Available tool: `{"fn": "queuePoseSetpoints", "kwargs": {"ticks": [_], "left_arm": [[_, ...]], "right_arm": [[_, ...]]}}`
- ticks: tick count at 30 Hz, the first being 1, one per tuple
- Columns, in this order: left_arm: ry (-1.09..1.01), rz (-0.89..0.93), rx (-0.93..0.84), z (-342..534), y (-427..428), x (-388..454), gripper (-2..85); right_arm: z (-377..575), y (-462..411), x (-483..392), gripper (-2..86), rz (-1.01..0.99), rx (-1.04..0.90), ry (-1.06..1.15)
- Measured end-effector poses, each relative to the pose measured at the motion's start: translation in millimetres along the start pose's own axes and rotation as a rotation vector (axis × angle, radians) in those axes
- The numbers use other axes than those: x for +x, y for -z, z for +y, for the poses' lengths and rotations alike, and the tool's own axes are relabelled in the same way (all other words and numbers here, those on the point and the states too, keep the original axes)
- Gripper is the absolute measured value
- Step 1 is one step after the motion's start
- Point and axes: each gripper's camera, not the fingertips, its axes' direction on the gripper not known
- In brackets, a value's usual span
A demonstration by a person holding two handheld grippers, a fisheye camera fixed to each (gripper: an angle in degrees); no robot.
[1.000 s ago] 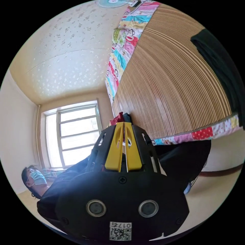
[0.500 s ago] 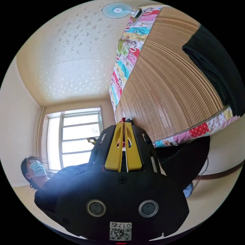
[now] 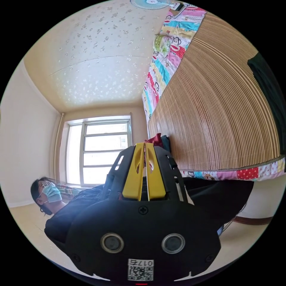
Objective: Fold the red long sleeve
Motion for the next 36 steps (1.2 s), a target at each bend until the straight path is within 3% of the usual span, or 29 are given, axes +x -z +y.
{"fn": "queuePoseSetpoints", "kwargs": {"ticks": [2,4,8,13,16,18,20,22,27,30,33,36], "left_arm": [[0.047,0.344,-0.001,1.0,18.0,-33.1,0.9],[-0.118,0.721,0.081,7.5,42.4,-49.3,-0.1],[-0.742,1.01,0.275,67.4,142.6,-55.1,-0.8],[-1.357,1.174,0.418,154.9,226.7,-16.8,-0.9],[-1.723,1.465,0.489,198.8,250.2,23.0,-0.9],[-1.862,1.705,0.464,211.2,248.9,50.4,-0.9],[-1.973,2.01,0.325,219.8,236.2,91.1,-0.9],[-2.005,2.15,0.24,230.1,223.4,118.7,-0.8],[-1.933,2.175,-0.048,266.0,188.9,185.5,-0.8],[-1.928,2.124,-0.172,289.3,173.0,209.4,-0.7],[-1.922,1.945,-0.197,305.3,163.9,218.5,-0.7],[-1.885,1.694,-0.125,314.0,162.1,210.1,-0.2]], "right_arm": [[3.8,7.4,2.6,0.4,0.004,0.005,0.017],[8.6,13.4,4.9,0.4,0.016,0.006,0.038],[21.2,17.1,13.9,0.6,0.01,-0.017,0.091],[34.9,4.8,4.9,1.9,-0.104,-0.058,0.242],[41.7,-13.5,-28.9,4.8,-0.169,-0.134,0.417],[50.4,-30.3,-68.1,8.3,-0.211,-0.207,0.584],[61.0,-41.6,-100.3,11.1,-0.226,-0.252,0.72],[73.9,-51.3,-129.4,13.8,-0.201,-0.285,0.842],[119.2,-101.1,-172.6,20.3,0.067,-0.424,1.123],[138.5,-140.5,-163.2,20.3,0.094,-0.564,1.168],[148.8,-159.3,-148.8,9.7,0.017,-0.622,1.136],[150.6,-149.5,-139.5,8.1,0.096,-0.471,1.045]]}}
